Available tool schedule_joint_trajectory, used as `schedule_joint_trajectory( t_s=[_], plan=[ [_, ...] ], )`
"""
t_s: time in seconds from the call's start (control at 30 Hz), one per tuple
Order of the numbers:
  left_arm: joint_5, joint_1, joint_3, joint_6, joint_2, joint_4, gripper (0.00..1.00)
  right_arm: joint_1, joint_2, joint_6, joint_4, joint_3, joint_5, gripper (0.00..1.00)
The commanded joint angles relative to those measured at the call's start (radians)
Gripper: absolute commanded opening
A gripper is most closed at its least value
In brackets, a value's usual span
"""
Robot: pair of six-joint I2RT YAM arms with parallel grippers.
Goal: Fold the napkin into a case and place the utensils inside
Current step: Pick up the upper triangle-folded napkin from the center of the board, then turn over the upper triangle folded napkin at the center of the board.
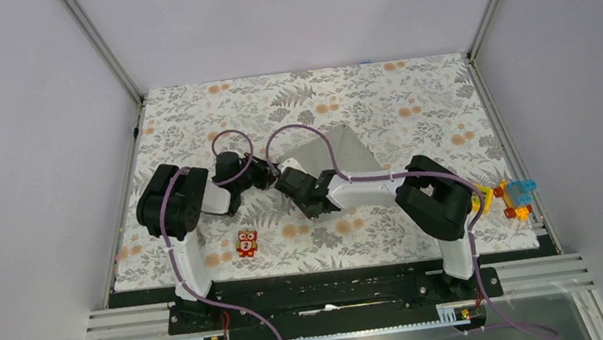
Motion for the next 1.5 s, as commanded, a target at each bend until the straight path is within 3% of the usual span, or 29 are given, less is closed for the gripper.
schedule_joint_trajectory(
  t_s=[0.0, 0.17, 0.27, 0.57, 0.67, 0.77, 0.9, 1.03, 1.13, 1.27, 1.37, 1.47],
  plan=[
    [0.036, 0.009, 0.010, 0.023, -0.007, 0.086, 0.00, -0.019, -0.043, -0.040, 0.009, -0.057, 0.020, 0.00],
    [0.095, 0.004, 0.044, 0.015, -0.066, 0.055, 0.00, -0.019, -0.179, -0.034, 0.032, -0.108, -0.117, 0.00],
    [0.063, 0.001, 0.049, 0.053, -0.179, -0.073, 0.00, -0.020, -0.264, -0.005, 0.081, -0.140, -0.237, 0.00],
    [-0.220, -0.002, 0.168, 0.296, -0.718, -0.731, 0.00, -0.019, -0.375, 0.188, 0.352, -0.139, -0.706, 0.00],
    [-0.314, -0.027, 0.228, 0.340, -0.835, -0.862, 0.00, -0.024, -0.444, 0.300, 0.496, -0.216, -0.813, 0.00],
    [-0.433, -0.122, 0.296, 0.378, -0.860, -0.926, 0.00, -0.079, -0.513, 0.450, 0.697, -0.356, -0.934, 0.00],
    [-0.648, -0.304, 0.405, 0.418, -0.766, -0.973, 0.00, -0.213, -0.541, 0.694, 1.041, -0.588, -1.094, 0.00],
    [-0.733, -0.410, 0.548, 0.460, -0.511, -0.998, 0.00, -0.347, -0.499, 0.874, 1.342, -0.806, -1.192, 0.00],
    [-0.721, -0.450, 0.674, 0.483, -0.287, -0.989, 0.00, -0.473, -0.432, 0.881, 1.490, -0.936, -1.240, 0.00],
    [-0.708, -0.497, 0.870, 0.536, 0.007, -0.981, 0.00, -0.636, -0.304, 0.844, 1.551, -1.039, -1.301, 0.00],
    [-0.658, -0.523, 0.963, 0.544, 0.127, -0.959, 0.00, -0.713, -0.259, 0.820, 1.529, -1.078, -1.317, 0.00],
    [-0.622, -0.538, 0.989, 0.553, 0.173, -0.913, 0.00, -0.729, -0.297, 0.718, 1.312, -1.062, -1.267, 0.00]
  ],
)
